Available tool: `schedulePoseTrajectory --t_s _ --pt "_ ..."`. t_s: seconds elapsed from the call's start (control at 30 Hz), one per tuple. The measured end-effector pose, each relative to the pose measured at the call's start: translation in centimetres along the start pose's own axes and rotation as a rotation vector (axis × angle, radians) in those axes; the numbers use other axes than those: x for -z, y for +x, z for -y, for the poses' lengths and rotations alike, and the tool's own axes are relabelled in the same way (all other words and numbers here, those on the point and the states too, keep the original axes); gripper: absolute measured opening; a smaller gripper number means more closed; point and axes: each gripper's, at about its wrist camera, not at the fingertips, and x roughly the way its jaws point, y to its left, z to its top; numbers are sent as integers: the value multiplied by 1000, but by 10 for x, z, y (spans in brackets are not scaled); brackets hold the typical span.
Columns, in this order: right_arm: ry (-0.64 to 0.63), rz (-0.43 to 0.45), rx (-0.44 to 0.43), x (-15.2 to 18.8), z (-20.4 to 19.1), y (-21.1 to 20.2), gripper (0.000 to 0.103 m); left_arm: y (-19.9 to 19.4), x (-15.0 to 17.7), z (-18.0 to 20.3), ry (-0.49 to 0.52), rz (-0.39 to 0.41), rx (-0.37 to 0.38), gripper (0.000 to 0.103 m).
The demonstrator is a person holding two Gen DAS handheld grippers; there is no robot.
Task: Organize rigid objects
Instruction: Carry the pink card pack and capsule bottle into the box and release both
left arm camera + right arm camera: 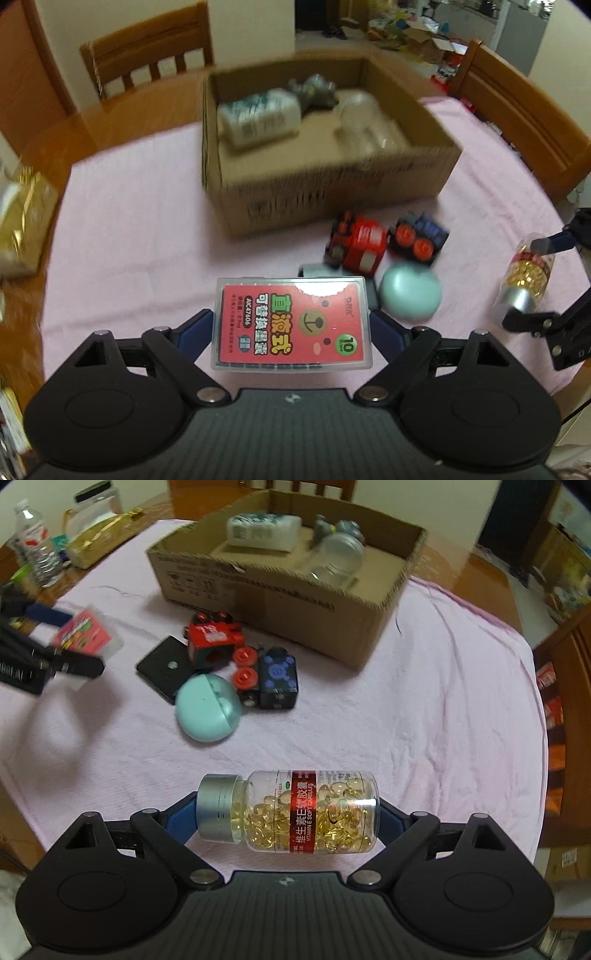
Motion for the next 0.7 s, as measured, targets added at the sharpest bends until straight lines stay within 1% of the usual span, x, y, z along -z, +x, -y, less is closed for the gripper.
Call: schedulePoseTrajectory --t_s 0.13,0.3,0.4,0.53,0.63,0.7 --pt "-26 23 -27 -14 5 -16 96 -14 -32 -1 9 71 6 89" --pt "-37 66 -41 -34 11 -30 96 -6 -76 -2 15 140 -9 89" --pt "-46 87 -43 -47 15 -36 96 9 -96 -3 13 151 -7 89" --pt "-58 119 -27 -64 22 -43 96 35 -115 -4 12 140 -17 89" --pt "-64 138 -10 -75 26 -47 96 57 -124 -7 -16 124 -28 89" --pt "-61 151 -3 -82 28 -48 96 68 -126 -10 -47 151 -47 89"
